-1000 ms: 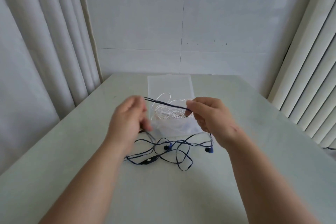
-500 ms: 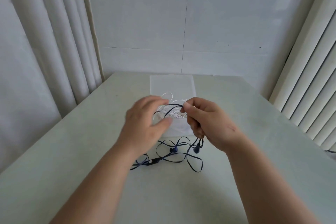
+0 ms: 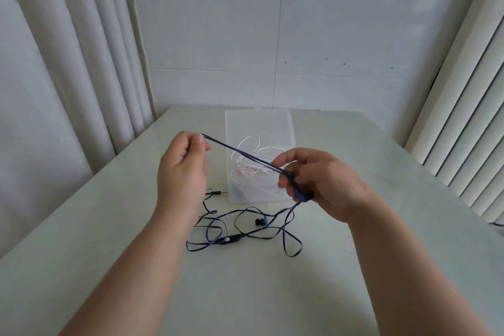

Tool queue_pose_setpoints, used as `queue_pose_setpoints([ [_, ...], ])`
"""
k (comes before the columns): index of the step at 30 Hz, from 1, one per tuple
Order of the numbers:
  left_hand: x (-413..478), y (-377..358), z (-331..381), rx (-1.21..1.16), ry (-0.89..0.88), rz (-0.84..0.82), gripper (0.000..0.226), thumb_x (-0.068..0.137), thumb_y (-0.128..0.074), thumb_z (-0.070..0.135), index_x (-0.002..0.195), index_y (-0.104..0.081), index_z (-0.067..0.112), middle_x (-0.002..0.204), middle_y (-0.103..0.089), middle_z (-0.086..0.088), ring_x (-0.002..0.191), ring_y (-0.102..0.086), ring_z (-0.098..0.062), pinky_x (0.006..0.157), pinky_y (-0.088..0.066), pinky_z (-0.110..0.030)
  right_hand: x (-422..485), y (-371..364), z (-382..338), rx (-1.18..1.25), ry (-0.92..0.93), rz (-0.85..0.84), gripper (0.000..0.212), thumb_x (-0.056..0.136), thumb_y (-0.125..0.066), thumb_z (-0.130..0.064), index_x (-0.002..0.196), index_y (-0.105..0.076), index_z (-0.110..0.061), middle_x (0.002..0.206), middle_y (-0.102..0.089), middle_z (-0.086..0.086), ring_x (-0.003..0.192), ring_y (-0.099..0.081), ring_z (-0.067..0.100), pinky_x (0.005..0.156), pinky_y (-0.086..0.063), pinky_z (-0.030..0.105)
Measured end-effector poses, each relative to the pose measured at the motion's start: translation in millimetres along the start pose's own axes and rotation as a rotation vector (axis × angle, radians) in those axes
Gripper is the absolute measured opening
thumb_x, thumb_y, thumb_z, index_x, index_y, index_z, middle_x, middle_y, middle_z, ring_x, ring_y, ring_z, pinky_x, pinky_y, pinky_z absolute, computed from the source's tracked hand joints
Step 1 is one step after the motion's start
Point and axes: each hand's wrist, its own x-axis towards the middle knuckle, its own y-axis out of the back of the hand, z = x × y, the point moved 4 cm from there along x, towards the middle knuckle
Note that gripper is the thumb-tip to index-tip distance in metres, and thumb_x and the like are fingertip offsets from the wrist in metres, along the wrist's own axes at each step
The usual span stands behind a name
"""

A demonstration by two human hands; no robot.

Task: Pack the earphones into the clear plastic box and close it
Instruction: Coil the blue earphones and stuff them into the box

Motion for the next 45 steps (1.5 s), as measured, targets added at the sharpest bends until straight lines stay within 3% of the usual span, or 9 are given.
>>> queue_pose_setpoints([
  [4,0.6,4.0,-0.3,-0.018,-0.002,0.043,0.026,0.090,-0.046,0.039,0.066,-0.054,0.031,0.050,-0.031,0.012,0.048,-0.022,-0.014,0.049,-0.019,-0.025,-3.3,-4.0,-0.4,-0.054,-0.040,-0.022,0.024,0.088,-0.051,0.012,0.097,-0.065,-0.004,0.081,-0.074,0.010,0.061,-0.064,0.018,0.048,-0.045,0.023],
  [9,-0.1,4.3,1.4,-0.043,-0.013,0.052,0.026,0.091,-0.045,0.036,0.066,-0.053,0.030,0.050,-0.031,0.011,0.048,-0.023,-0.013,0.048,-0.019,-0.024,-5.9,-2.7,-3.6,-0.070,-0.063,0.007,0.011,0.090,-0.058,0.006,0.089,-0.064,-0.003,0.076,-0.073,0.014,0.056,-0.062,0.024,0.054,-0.052,0.029],
  [17,-0.4,3.0,1.7,-0.049,-0.024,0.044,0.028,0.091,-0.045,0.035,0.065,-0.053,0.030,0.051,-0.031,0.010,0.049,-0.023,-0.013,0.048,-0.019,-0.025,-3.3,1.4,-5.9,-0.145,0.019,0.101,0.019,0.086,-0.058,0.002,0.075,-0.065,-0.011,0.059,-0.054,-0.003,0.054,-0.041,0.015,0.056,-0.039,0.025],
  [24,-0.9,1.3,1.7,-0.055,-0.023,-0.017,0.026,0.090,-0.047,0.036,0.065,-0.055,0.029,0.051,-0.031,0.010,0.048,-0.023,-0.013,0.049,-0.019,-0.024,-3.7,1.7,-6.3,-0.071,0.088,0.083,0.018,0.086,-0.061,0.011,0.082,-0.068,-0.004,0.067,-0.066,0.003,0.059,-0.060,0.015,0.062,-0.052,0.023],
  [28,-2.2,-0.1,0.7,-0.032,-0.032,-0.043,0.025,0.089,-0.048,0.038,0.066,-0.055,0.029,0.050,-0.031,0.011,0.048,-0.023,-0.014,0.050,-0.019,-0.025,-3.6,-0.5,-8.8,-0.110,0.153,0.109,0.020,0.084,-0.062,0.013,0.081,-0.070,-0.006,0.074,-0.066,0.011,0.061,-0.061,0.014,0.064,-0.052,0.022],
  [32,-2.2,-3.7,0.7,0.052,-0.072,-0.091,0.024,0.086,-0.049,0.042,0.068,-0.058,0.029,0.047,-0.039,0.014,0.048,-0.027,-0.016,0.052,-0.022,-0.028,-5.7,-3.1,-14.2,-0.150,0.206,0.120,0.025,0.076,-0.071,0.011,0.072,-0.070,-0.014,0.075,-0.069,0.006,0.061,-0.056,0.011,0.055,-0.042,0.022],
  [36,-5.4,-7.5,2.0,0.111,-0.082,-0.149,0.025,0.087,-0.050,0.041,0.069,-0.059,0.027,0.044,-0.037,0.013,0.046,-0.027,-0.012,0.052,-0.022,-0.027,-5.3,-2.3,-17.4,0.153,0.231,0.082,0.018,0.069,-0.071,0.001,0.068,-0.071,-0.017,0.070,-0.062,0.008,0.053,-0.040,0.013,0.046,-0.026,0.021],
  [41,-12.7,-14.8,7.3,0.182,-0.099,-0.237,0.031,0.087,-0.049,0.035,0.074,-0.058,0.009,0.043,-0.046,0.019,0.042,-0.030,-0.005,0.052,-0.022,-0.024,-6.4,-3.4,-16.8,0.032,0.193,0.154,0.020,0.077,-0.072,0.005,0.073,-0.070,-0.015,0.071,-0.068,0.005,0.043,-0.035,0.008,0.041,-0.022,0.019],
  [45,-14.0,-16.1,7.9,0.201,-0.084,-0.291,0.028,0.086,-0.052,0.035,0.067,-0.059,0.016,0.042,-0.038,0.013,0.043,-0.029,-0.004,0.051,-0.022,-0.025,-6.5,-4.3,-19.4,0.132,0.217,0.206,0.024,0.079,-0.068,0.007,0.071,-0.070,-0.016,0.071,-0.067,0.007,0.039,-0.031,0.007,0.041,-0.020,0.019],
])
